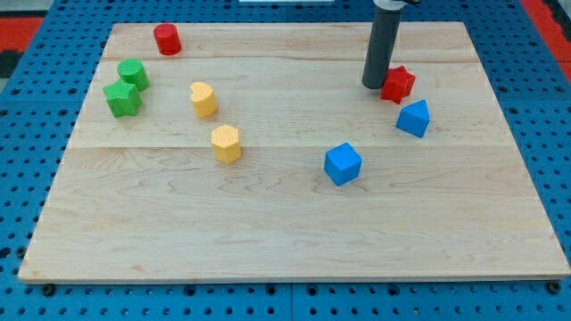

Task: Push the red circle close to the red star

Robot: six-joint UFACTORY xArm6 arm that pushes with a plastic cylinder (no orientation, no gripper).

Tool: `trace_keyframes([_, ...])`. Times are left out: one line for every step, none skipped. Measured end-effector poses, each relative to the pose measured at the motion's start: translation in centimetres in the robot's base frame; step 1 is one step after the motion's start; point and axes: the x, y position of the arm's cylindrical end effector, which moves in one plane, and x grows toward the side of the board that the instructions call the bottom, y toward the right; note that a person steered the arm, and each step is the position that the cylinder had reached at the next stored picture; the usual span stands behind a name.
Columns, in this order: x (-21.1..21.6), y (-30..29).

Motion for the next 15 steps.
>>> trace_keyframes([-3.4,-0.8])
trace_keyframes([-8.6,-3.4])
trace_keyframes([-12.6,-6.6])
trace_keyframes([-13.6,-9.3])
trace_keyframes([-13.6,-10.5])
trace_keyframes([-13.6,-11.4])
trace_keyframes([-13.6,-18.3])
trace_keyframes([-13.7,-22.6])
trace_keyframes([-13.7,-25.5])
trace_keyframes([-13.6,-27.9])
trace_keyframes([-12.1,-32.0])
trace_keyframes([-7.7,-31.3])
trace_keyframes([-7.6,-29.0])
trace_keyframes([-8.2,-35.2])
trace_keyframes([-3.7,-34.1])
